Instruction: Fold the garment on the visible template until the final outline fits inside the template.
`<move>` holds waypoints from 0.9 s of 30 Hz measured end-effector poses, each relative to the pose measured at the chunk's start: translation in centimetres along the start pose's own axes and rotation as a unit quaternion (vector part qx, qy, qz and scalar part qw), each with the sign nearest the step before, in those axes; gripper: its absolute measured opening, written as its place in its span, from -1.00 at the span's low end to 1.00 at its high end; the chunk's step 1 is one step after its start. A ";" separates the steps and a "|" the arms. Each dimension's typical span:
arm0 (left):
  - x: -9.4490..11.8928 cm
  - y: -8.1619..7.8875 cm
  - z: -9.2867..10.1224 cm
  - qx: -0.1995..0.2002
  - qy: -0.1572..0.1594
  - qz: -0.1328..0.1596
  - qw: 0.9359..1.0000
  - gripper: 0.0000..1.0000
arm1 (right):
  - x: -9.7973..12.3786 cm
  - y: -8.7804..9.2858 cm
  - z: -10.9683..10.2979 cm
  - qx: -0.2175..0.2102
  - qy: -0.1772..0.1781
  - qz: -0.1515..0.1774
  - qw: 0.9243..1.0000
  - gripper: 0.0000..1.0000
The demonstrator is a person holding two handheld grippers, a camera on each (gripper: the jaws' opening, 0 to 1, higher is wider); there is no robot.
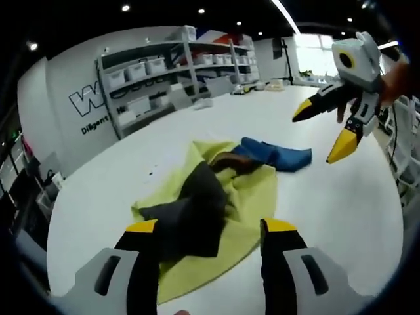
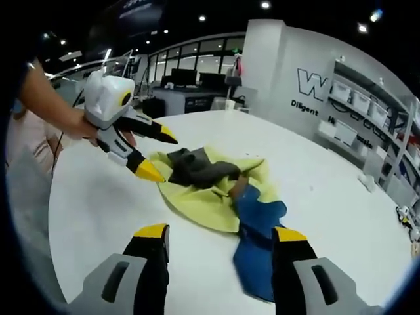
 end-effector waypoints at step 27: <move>-4.8 -1.2 -0.4 -0.035 0.010 -0.012 0.999 -0.90 | 0.5 1.2 1.4 -0.031 0.009 0.000 0.999 0.13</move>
Point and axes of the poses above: the point that each gripper's makers call its tool centre point, and the gripper's own axes: x roughly backward along the fingers, z roughly to its right, y roughly out of its underside, the point moved 6 cm from there along x, roughly backward along the fingers, and after that the axes turned 15 degrees about -y, right-handed, at the moved point
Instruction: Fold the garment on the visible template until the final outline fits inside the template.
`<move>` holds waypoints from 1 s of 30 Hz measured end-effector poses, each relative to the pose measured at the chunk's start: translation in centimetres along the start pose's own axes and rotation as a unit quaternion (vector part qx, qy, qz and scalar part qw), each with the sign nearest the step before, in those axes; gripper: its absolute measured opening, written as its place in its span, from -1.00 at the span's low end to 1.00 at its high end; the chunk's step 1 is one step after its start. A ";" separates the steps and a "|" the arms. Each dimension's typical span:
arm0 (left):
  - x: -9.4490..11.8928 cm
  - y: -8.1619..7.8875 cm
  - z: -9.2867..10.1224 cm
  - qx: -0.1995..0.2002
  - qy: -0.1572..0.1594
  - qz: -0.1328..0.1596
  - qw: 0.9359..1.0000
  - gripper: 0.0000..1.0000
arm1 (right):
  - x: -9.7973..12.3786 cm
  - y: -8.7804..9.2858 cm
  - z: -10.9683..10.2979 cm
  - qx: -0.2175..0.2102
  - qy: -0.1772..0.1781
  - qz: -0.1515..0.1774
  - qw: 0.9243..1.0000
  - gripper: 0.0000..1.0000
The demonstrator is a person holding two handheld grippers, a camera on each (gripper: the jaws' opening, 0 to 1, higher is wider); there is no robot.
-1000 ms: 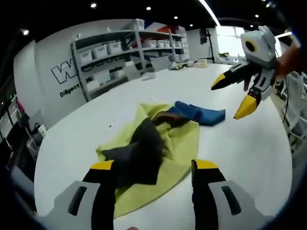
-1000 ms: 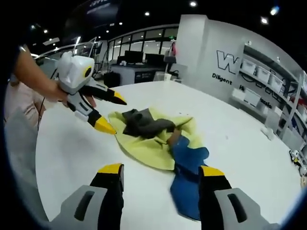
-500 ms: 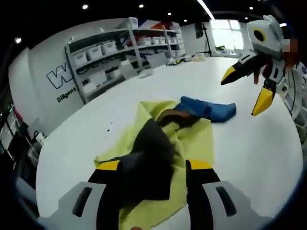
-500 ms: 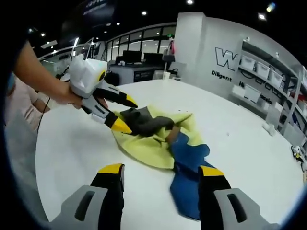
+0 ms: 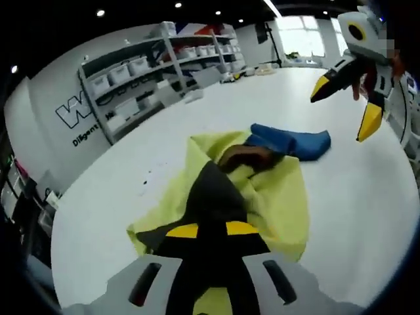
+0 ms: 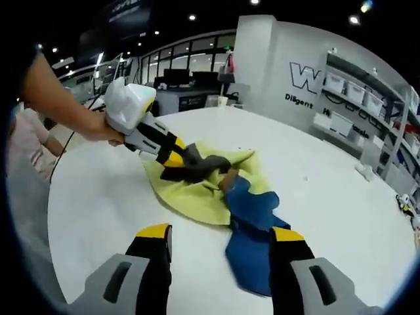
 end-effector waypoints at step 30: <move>-1.4 3.8 -10.3 0.230 -0.131 -0.091 0.960 -0.71 | -1.2 -0.4 0.0 -0.013 -0.006 0.004 1.000 0.11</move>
Point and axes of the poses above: the point that each gripper's makers call its tool centre point, and the gripper's own axes: x roughly backward along the fingers, z roughly to its right, y roughly out of its underside, the point moved 6 cm from there along x, roughly backward along the fingers, and after that the axes turned 15 degrees about -y, right-handed, at the moved point
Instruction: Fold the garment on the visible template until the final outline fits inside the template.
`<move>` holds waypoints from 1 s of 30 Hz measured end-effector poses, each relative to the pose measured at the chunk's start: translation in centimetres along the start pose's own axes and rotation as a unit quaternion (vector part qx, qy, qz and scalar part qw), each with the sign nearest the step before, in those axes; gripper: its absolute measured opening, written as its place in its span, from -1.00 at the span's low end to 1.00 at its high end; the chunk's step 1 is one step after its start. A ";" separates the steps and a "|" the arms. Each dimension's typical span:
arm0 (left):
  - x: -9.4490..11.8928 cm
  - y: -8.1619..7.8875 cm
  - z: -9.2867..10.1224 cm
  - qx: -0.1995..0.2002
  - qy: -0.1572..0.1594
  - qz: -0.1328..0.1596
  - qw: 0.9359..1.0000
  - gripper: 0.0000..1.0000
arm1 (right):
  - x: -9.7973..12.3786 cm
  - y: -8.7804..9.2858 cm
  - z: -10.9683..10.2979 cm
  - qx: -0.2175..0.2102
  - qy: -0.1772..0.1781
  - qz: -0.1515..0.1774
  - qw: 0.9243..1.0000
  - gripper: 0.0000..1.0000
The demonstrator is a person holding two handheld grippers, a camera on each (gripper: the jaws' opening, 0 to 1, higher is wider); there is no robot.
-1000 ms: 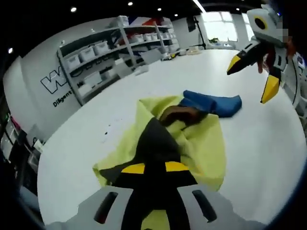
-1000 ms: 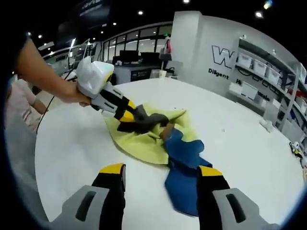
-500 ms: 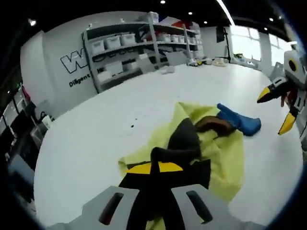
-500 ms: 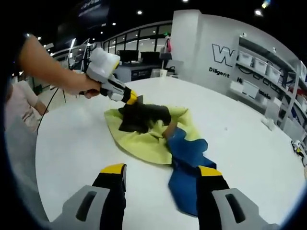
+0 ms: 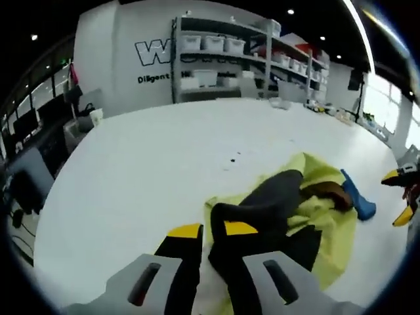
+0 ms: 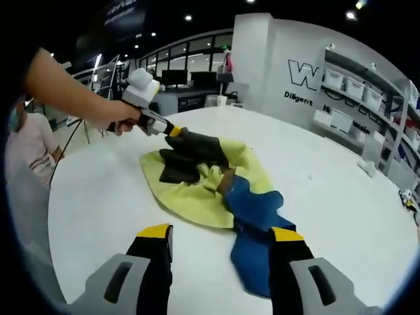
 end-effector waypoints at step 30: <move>4.4 -1.1 5.4 -0.293 0.102 0.145 0.939 -0.25 | -5.5 -1.1 2.1 0.092 0.000 -0.037 0.995 -0.33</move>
Point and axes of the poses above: the point that each gripper's makers call its tool centre point, and the gripper's own axes: x roughly backward along the fingers, z roughly to its right, y roughly out of its underside, the point moved 6 cm from there along x, roughly backward along the fingers, and after that the axes turned 15 degrees about -y, right-handed, at the moved point
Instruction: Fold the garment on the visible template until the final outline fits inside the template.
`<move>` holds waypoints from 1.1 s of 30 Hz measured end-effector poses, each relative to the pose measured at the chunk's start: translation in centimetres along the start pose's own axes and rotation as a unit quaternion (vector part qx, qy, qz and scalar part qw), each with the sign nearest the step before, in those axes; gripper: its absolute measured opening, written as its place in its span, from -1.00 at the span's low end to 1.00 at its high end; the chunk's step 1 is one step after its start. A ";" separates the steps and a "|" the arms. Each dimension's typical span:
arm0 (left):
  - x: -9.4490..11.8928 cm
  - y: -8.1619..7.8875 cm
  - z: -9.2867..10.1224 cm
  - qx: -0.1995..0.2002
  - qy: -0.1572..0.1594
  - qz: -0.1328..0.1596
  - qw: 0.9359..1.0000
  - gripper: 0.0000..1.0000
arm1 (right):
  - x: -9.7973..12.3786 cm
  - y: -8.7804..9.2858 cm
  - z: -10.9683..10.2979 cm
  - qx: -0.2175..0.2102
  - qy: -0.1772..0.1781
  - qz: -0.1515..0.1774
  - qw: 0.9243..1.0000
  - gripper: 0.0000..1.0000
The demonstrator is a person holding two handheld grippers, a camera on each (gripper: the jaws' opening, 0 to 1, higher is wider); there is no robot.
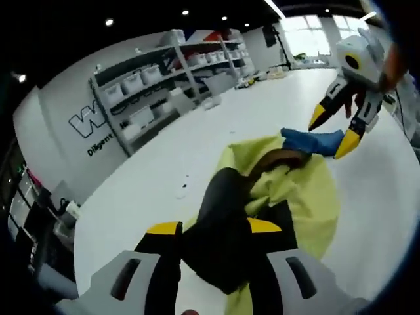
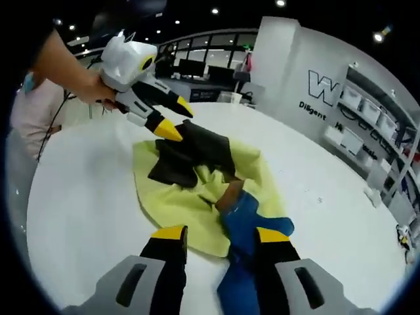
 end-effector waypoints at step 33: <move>-1.3 3.3 1.3 0.011 0.052 -0.107 0.993 -0.92 | -2.9 1.9 1.2 -0.026 -0.013 -0.059 0.998 -1.00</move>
Point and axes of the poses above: the point that each gripper's makers call its tool centre point, and the gripper's own axes: x roughly backward along the fingers, z roughly to its right, y roughly out of its underside, the point moved 6 cm from there along x, roughly backward along the fingers, and after that the axes turned 15 degrees about -y, right-handed, at the moved point
